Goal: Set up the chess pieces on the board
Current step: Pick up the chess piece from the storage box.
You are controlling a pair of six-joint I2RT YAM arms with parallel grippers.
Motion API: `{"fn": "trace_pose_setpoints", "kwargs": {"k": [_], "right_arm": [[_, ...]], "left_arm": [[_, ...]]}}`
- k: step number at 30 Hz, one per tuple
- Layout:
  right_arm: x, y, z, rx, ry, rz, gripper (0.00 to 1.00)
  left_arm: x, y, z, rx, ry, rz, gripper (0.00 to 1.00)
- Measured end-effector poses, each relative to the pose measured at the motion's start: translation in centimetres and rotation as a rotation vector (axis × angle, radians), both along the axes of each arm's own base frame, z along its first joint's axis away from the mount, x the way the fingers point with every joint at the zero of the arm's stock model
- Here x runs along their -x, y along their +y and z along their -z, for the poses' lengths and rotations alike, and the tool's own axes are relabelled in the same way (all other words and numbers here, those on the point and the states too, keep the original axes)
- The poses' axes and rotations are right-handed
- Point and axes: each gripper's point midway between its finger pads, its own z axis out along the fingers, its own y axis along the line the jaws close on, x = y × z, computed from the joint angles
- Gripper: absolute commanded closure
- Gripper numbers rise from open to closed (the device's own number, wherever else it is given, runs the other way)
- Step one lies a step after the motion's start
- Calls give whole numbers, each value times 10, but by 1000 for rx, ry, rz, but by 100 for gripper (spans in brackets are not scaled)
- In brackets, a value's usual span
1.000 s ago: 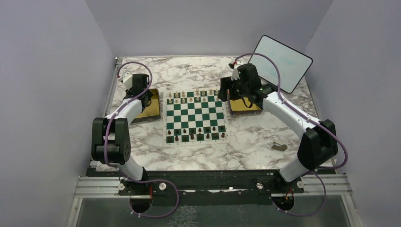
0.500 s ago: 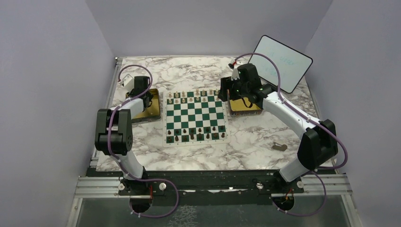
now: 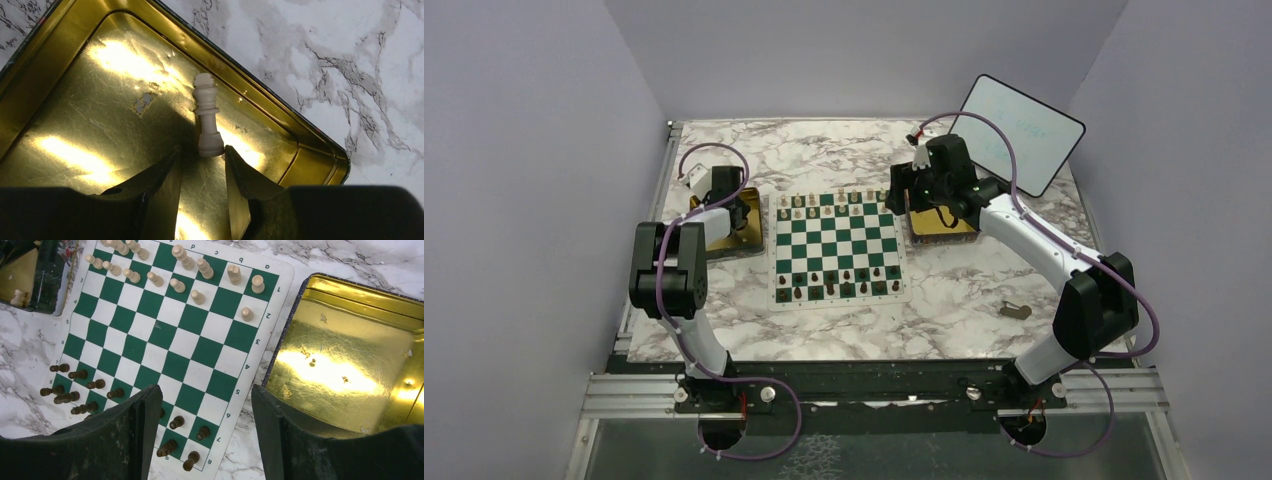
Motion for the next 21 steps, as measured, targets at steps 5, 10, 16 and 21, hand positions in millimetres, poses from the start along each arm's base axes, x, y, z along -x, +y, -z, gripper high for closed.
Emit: {"fn": "trace_pose_setpoints", "kwargs": {"k": [5,10,16,21], "right_arm": [[0,0,0,3,-2,-3,30],[0,0,0,3,-2,-3,30],[0,0,0,3,-2,-3,30],[4,-2,1,3,-2,-3,30]], "left_arm": [[-3,-1,1,4,0,0,64],[-4,4,2,20,-1,-8,71],[-3,8,3,35,0,-13,83],[-4,6,3,51,-1,-2,88]]}}
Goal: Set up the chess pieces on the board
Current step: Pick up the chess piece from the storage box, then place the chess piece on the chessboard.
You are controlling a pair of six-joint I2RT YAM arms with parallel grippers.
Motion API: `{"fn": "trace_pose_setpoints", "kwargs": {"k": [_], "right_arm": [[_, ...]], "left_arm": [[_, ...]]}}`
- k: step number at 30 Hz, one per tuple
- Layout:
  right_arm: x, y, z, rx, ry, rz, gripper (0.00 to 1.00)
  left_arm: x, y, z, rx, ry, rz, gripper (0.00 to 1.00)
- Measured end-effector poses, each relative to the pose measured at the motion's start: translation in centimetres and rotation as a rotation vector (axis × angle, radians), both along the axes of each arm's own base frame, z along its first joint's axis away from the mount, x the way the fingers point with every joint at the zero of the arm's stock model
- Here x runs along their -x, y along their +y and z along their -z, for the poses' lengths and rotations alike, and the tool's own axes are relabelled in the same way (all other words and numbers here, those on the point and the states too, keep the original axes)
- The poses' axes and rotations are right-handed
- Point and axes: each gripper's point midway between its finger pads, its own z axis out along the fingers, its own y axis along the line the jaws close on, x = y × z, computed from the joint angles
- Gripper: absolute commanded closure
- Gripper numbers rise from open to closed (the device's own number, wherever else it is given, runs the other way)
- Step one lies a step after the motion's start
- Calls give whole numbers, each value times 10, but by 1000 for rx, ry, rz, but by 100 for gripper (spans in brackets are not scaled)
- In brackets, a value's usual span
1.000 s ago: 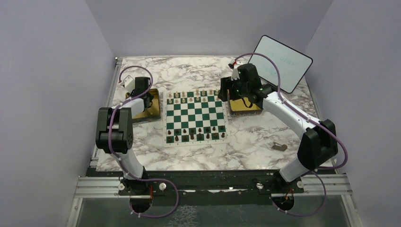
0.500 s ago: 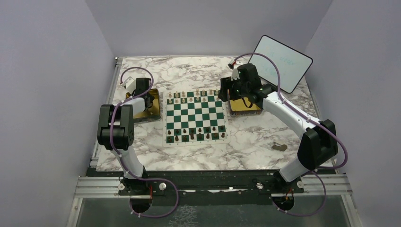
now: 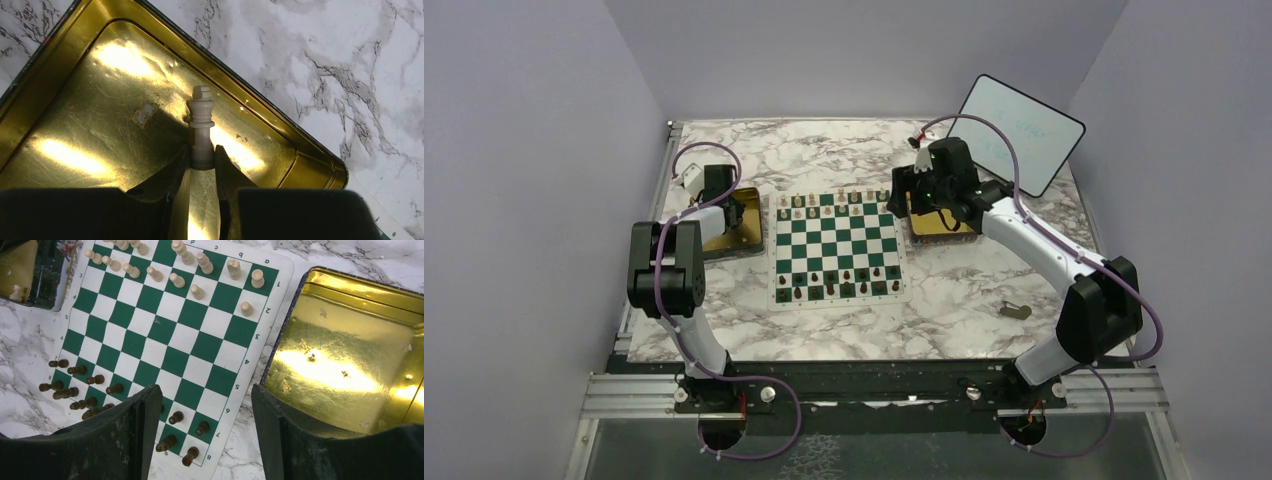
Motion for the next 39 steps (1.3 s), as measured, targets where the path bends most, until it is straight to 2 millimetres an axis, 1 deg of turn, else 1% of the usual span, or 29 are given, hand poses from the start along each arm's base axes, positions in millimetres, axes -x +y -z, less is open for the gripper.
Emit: {"fn": "trace_pose_setpoints", "kwargs": {"k": [5,7,9,12,13,14,16,17,21,23,26,30,33,35,36,39], "right_arm": [[5,-2,-5,-14,-10,3,30],[8,-1,-10,-35,-14,-1,29],[10,3,-15,-61,-19,-9,30],[12,8,-24,-104,-28,-24,30],[13,10,-27,-117,-33,-25,30],[13,10,-30,-128,-35,-24,30],[15,12,-35,-152,-38,-21,30],[16,12,-38,-163,-41,-22,30],[20,17,-50,-219,-55,-32,31],[22,21,-55,-248,-56,-43,32],[26,28,-60,-293,-45,-67,35],[33,39,-67,-351,-22,-114,39],[38,47,-70,-384,6,-152,44],[37,54,-74,-408,25,-176,45],[37,58,-76,-420,33,-189,45],[36,70,-81,-460,66,-235,45]], "left_arm": [[3,-4,-1,22,2,18,88],[10,-7,-3,34,7,32,88],[16,-8,-10,38,4,43,88],[20,-11,-30,37,-35,66,88],[21,-11,-39,32,-55,74,88],[24,-12,-52,28,-85,89,88],[26,-13,-67,18,-119,105,88],[28,-15,-77,11,-143,126,88],[30,-26,-106,-1,-223,228,88],[31,-39,-121,1,-278,320,88],[36,-58,-136,9,-343,449,88],[49,-87,-156,16,-443,637,88],[61,-110,-166,20,-503,758,89],[69,-132,-169,23,-529,858,90],[75,-149,-170,23,-542,925,90],[91,-187,-170,16,-566,1088,90]]}}
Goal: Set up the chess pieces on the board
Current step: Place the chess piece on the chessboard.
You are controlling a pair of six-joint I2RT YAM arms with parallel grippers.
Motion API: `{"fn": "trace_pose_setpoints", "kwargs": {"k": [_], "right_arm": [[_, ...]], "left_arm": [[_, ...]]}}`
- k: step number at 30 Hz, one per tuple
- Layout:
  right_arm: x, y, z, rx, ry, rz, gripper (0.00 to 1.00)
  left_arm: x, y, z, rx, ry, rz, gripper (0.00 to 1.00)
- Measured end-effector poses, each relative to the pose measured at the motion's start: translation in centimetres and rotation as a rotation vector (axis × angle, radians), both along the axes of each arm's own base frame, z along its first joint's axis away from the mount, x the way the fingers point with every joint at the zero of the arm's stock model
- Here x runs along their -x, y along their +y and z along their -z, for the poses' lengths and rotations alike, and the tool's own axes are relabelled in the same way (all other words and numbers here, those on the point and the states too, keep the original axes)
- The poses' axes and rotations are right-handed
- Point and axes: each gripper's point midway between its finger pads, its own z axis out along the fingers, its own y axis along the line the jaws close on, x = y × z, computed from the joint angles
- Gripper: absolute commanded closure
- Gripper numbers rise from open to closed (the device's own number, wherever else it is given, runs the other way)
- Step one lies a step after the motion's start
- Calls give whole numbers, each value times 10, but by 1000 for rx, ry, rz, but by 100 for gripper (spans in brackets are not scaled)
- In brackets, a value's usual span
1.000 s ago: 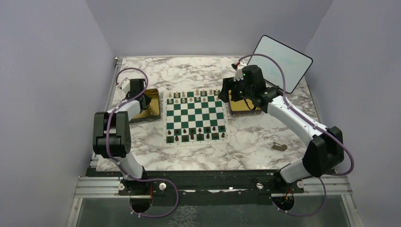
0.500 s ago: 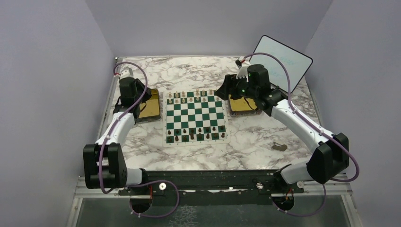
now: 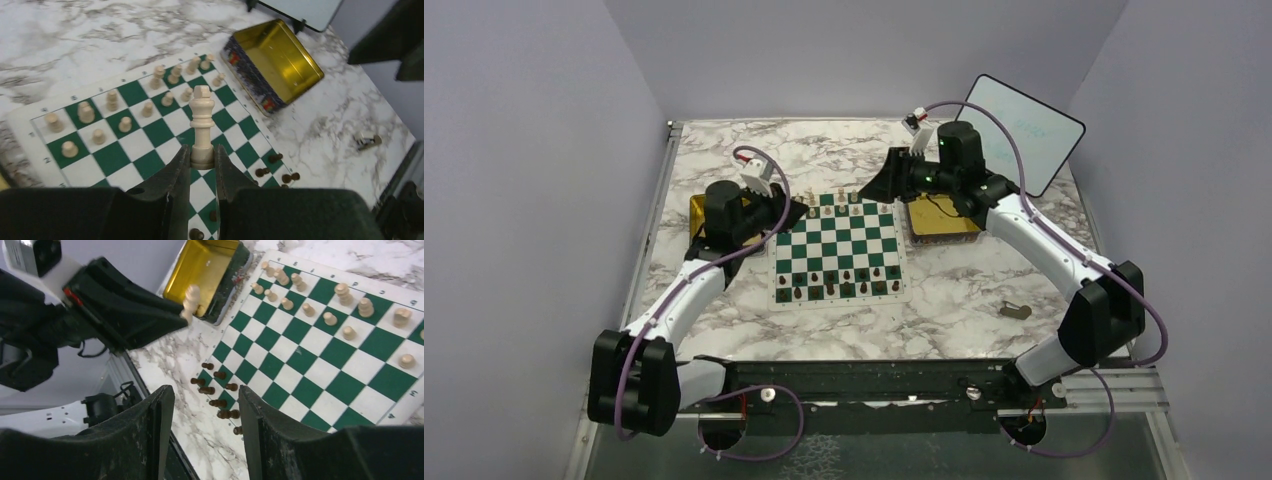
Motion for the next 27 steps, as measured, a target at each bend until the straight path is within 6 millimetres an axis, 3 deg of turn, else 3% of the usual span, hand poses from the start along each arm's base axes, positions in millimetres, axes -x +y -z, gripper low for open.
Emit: {"fn": "trace_pose_setpoints", "kwargs": {"k": [3,8,20,27], "right_arm": [[0,11,-3,-31,30,-53,44],[2,28,0,-55,74,-129,39],[22,55,24,-65,181,-247,39],[21,65,19,-72,176,-264,52]], "left_arm": [[21,-30,1,-30,-44,144,90],[41,-49,-4,-60,-120,282,91],[60,-68,-9,-73,-192,431,91],[62,-70,-10,-75,-202,454,91]]}}
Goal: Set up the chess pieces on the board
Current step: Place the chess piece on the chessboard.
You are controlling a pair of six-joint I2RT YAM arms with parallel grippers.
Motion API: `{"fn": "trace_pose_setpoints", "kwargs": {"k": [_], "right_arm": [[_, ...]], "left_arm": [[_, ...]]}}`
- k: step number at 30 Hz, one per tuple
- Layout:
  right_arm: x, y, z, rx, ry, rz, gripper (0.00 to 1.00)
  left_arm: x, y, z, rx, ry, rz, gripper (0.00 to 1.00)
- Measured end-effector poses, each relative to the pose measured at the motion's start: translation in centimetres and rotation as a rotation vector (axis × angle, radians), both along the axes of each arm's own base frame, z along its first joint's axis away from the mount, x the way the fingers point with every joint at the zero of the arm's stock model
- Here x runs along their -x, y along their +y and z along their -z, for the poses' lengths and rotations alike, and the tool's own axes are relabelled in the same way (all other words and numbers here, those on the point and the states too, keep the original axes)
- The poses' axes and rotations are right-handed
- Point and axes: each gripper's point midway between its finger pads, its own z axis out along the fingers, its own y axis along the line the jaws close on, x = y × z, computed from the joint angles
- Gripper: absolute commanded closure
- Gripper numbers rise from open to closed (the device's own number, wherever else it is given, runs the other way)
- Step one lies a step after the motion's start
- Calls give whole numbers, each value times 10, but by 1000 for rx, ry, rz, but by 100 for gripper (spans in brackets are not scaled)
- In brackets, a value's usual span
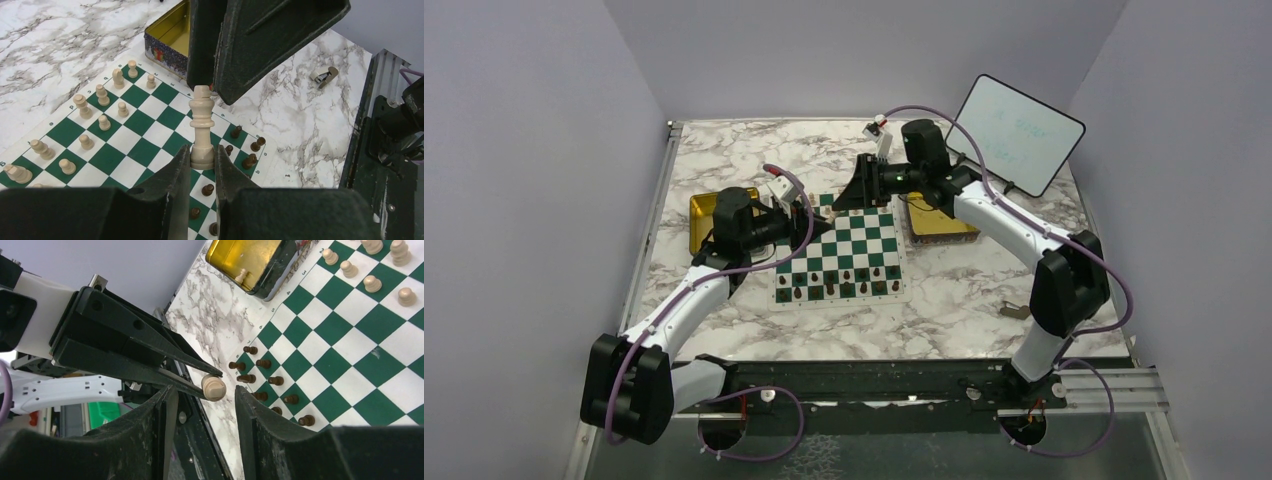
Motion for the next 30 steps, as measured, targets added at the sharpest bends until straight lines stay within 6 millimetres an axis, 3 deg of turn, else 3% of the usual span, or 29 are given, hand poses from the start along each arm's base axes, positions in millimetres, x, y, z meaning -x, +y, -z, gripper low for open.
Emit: {"fn": "trace_pose_setpoints", "kwargs": {"k": [9,20,22,26,30], "right_arm": [[-2,2,9,14,20,-2,55],[-1,2,11,18,30,-2,84],[-1,2,11,16,30,-2,87],[-2,3,11,13,29,0,88],[-8,1,14,29,11,30,91]], "left_arm": [[2,-2,2,-3,-3,12,92],[3,-1,5,-5,1,11,89],[4,-1,5,-5,3,10,83],[3,-1,6,-4,6,2,59],[0,1,7,-7,18,-20,49]]}}
